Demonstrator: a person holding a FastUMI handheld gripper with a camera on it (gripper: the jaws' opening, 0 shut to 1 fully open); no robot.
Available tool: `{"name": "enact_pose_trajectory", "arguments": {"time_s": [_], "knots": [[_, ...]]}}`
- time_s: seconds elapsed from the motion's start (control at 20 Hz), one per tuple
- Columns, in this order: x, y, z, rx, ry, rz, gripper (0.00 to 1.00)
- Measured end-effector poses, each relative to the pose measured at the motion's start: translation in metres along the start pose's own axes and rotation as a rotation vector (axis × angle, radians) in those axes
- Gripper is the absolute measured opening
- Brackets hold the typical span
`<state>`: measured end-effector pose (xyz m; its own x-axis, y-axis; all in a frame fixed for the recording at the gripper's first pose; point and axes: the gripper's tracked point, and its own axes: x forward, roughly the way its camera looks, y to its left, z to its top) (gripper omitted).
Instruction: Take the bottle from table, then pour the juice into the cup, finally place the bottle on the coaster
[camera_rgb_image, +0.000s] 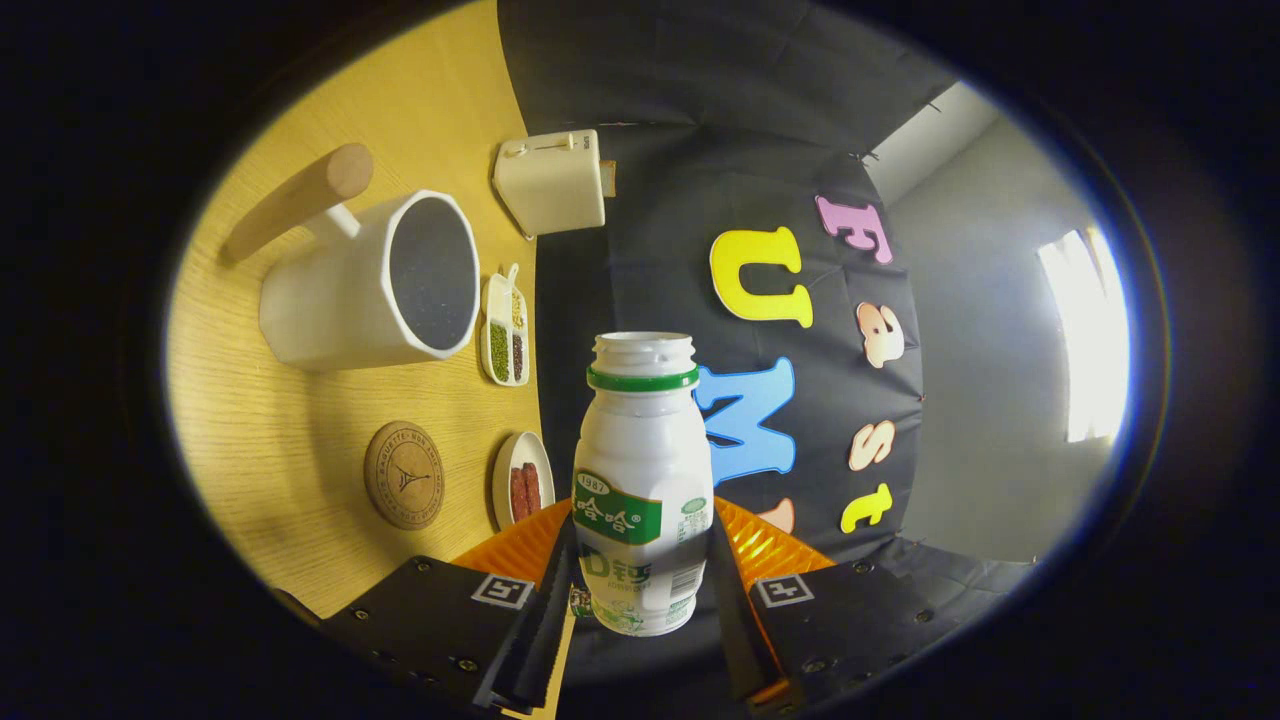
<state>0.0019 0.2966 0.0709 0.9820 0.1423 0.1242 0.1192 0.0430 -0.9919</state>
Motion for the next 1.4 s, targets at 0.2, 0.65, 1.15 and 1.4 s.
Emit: {"name": "enact_pose_trajectory", "arguments": {"time_s": [0.2, 0.65, 1.15, 1.4], "knots": [[0.01, -0.003, 0.007, -0.05, -0.014, -0.009, 0.66], [0.013, -0.008, 0.021, -0.14, -0.037, -0.024, 0.66], [0.018, -0.009, 0.031, -0.198, -0.053, -0.022, 0.66], [0.022, -0.012, 0.031, -0.203, -0.053, -0.025, 0.66]]}}
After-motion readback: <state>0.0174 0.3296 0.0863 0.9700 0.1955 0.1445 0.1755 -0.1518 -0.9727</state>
